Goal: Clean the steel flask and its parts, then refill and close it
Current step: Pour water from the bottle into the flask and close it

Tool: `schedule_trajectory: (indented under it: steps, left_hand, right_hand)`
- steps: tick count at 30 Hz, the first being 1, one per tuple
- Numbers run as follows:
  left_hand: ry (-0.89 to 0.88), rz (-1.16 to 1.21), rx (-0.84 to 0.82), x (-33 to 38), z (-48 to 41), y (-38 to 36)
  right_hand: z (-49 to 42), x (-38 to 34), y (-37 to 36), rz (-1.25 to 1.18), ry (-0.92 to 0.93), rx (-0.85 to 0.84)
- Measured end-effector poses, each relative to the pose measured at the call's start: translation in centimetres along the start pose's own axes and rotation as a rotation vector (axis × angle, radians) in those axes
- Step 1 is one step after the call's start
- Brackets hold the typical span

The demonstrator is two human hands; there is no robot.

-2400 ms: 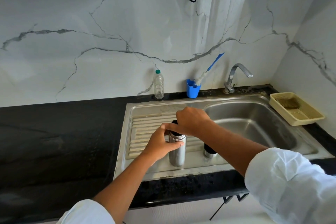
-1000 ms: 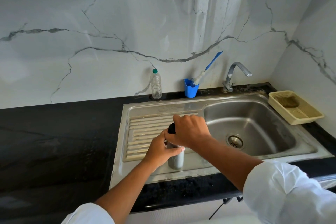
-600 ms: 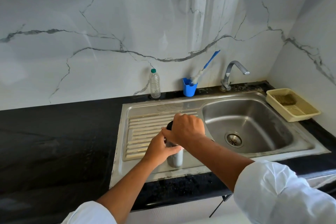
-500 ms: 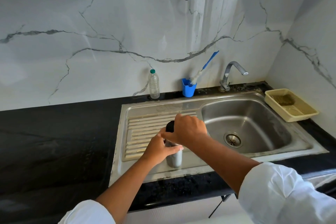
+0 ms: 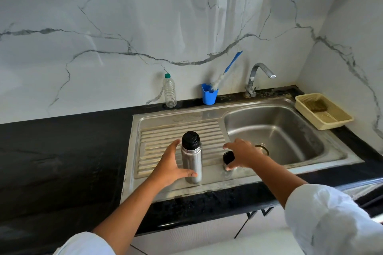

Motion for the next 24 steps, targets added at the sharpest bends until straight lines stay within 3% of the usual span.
schedule_trajectory:
  steps: [9,14,20,24]
  left_hand:
    - [-0.014,-0.003,0.019,0.3,0.2,-0.7]
    - [-0.015,0.002,0.028,0.4,0.1,-0.8]
    - [-0.033,-0.001,0.046,0.5,-0.1,-0.4]
    - [-0.063,0.003,0.069,1.0,-0.4,-0.2]
  right_hand:
    - [-1.7,0.2,-3.8,0.174,0.033,0.027]
    - [-1.8,0.3,-4.0,0.116,0.029,0.081]
    - [-1.5,0.1,-0.9,-0.539,-0.035,0.278]
    - [-0.7,-1.8,2.0,-1.032,0.014,0.274]
Point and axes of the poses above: each hand's wrist, its own z-axis away from the middle knuckle, its own y-axis out of the back of the hand, x = y × z, the point moved 3 cm from there along -z, towards the middle knuckle, and after that the axes turned 2 degrees about z, right-handed, at the moved point
